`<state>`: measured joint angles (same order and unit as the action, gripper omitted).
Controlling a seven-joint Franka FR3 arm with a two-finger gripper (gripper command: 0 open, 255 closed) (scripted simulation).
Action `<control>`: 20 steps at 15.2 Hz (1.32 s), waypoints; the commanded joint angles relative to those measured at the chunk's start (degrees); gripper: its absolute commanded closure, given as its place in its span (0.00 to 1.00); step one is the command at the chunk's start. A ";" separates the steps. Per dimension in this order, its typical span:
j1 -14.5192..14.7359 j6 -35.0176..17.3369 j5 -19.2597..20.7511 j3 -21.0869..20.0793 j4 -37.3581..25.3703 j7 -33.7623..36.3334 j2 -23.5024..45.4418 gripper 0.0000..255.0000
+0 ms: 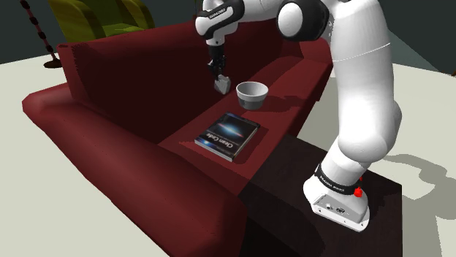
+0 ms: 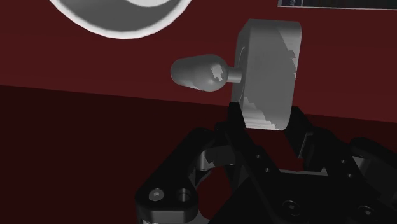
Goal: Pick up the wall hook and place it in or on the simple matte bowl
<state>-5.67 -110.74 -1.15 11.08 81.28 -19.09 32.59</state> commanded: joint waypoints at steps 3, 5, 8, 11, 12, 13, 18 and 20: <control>0.02 2.67 0.15 0.11 -1.66 -0.06 -1.02 1.00; 0.01 4.02 0.19 0.15 -2.69 -0.11 -1.35 1.00; -0.03 6.11 0.25 0.20 -4.40 -0.18 -1.74 1.00; -0.09 8.27 0.29 0.25 -6.30 -0.27 -2.01 1.00; -0.11 8.88 0.29 0.26 -6.86 -0.29 -2.06 1.00; -0.62 8.44 0.43 0.57 -5.05 -1.18 -3.50 1.00; -3.36 7.05 1.13 2.26 2.15 -5.83 -9.69 1.00; -4.52 6.81 1.39 3.00 4.30 -7.78 -11.75 1.00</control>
<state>-9.62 -103.98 0.13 13.75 84.81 -25.89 21.73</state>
